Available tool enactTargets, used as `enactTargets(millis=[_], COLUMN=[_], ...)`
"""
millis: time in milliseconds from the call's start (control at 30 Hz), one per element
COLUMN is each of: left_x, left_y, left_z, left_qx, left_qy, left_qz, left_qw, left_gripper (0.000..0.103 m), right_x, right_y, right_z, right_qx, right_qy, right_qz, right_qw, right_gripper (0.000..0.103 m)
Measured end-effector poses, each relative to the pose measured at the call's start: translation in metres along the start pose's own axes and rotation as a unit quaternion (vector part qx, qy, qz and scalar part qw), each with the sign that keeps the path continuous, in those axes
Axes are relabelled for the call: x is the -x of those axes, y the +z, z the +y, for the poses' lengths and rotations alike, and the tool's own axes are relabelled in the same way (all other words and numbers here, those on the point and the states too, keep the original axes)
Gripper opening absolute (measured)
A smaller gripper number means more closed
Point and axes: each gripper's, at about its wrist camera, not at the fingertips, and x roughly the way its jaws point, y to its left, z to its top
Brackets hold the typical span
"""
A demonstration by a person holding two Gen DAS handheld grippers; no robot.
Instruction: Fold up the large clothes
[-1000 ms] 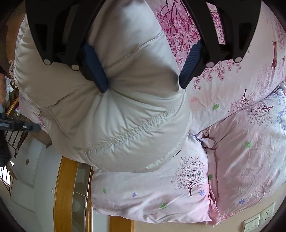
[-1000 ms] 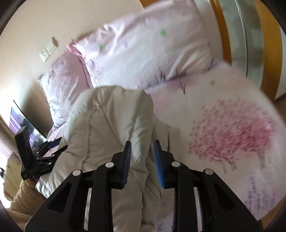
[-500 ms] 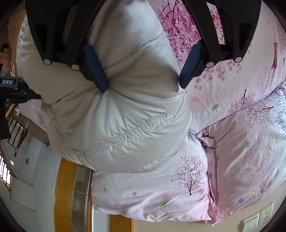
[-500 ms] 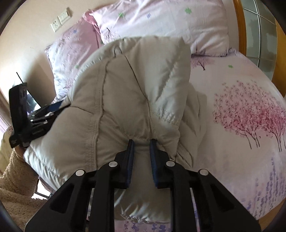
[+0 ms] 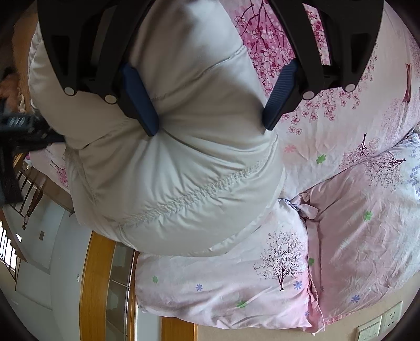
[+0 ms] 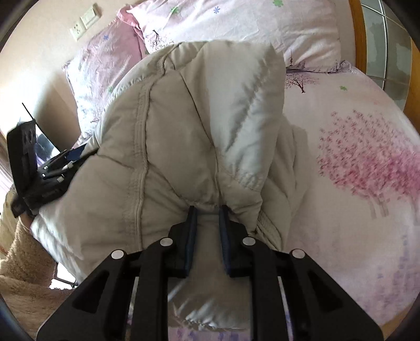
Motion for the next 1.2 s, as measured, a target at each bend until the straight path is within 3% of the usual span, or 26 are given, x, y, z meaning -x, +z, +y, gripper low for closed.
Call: enactTargets(millis=[100, 200, 267, 367, 400, 467, 533, 633, 800, 867, 967, 1067, 1200], left_x=[0.001, 0.001, 0.002, 0.004, 0.007, 0.014, 0.024, 0.025, -0.004, -0.009, -0.014, -0.012, -0.012], left_y=[0.001, 0.002, 0.002, 0.002, 0.003, 0.009, 0.021, 0.034, 0.037, 0.032, 0.027, 0.023, 0.021], left_z=[0.000, -0.002, -0.003, -0.001, -0.001, 0.001, 0.010, 0.020, 0.028, 0.026, 0.029, 0.029, 0.030], left_qx=[-0.006, -0.013, -0.016, -0.013, -0.013, -0.010, 0.005, 0.009, 0.012, 0.015, 0.029, 0.019, 0.014], left_qy=[0.001, 0.009, 0.012, 0.012, 0.012, 0.003, -0.011, 0.006, 0.000, 0.001, -0.007, 0.001, 0.010], left_qz=[0.003, 0.004, 0.003, -0.001, -0.006, -0.013, -0.024, -0.035, 0.015, 0.018, 0.025, 0.027, 0.029], left_qw=[1.0000, 0.9999, 0.9998, 0.9998, 0.9998, 0.9999, 0.9996, 0.9993, 0.9998, 0.9997, 0.9992, 0.9995, 0.9994], left_gripper=[0.083, 0.083, 0.083, 0.083, 0.083, 0.082, 0.082, 0.082, 0.085, 0.085, 0.085, 0.085, 0.085], right_x=[0.039, 0.045, 0.030, -0.011, -0.029, -0.043, -0.046, -0.051, -0.060, -0.061, -0.057, -0.035, 0.017], right_y=[0.028, 0.060, 0.076, 0.093, 0.094, 0.094, 0.094, 0.089, 0.089, 0.087, 0.084, 0.079, 0.055], right_z=[0.009, 0.028, 0.034, 0.024, 0.016, 0.008, 0.004, -0.001, -0.012, -0.016, -0.021, -0.007, 0.019], right_qx=[0.009, 0.043, 0.058, 0.063, 0.058, 0.055, 0.051, 0.051, 0.029, 0.014, -0.006, 0.014, 0.035], right_qy=[0.021, -0.008, -0.036, -0.078, -0.078, -0.075, -0.076, -0.073, -0.043, -0.026, -0.007, -0.038, 0.009], right_qz=[-0.067, -0.092, -0.080, -0.015, 0.021, 0.049, 0.060, 0.069, 0.082, 0.085, 0.072, 0.042, -0.019], right_qw=[0.997, 0.995, 0.994, 0.995, 0.995, 0.994, 0.994, 0.994, 0.995, 0.996, 0.997, 0.998, 0.999], right_gripper=[0.017, 0.017, 0.017, 0.016, 0.015, 0.015, 0.015, 0.015, 0.015, 0.015, 0.015, 0.016, 0.017])
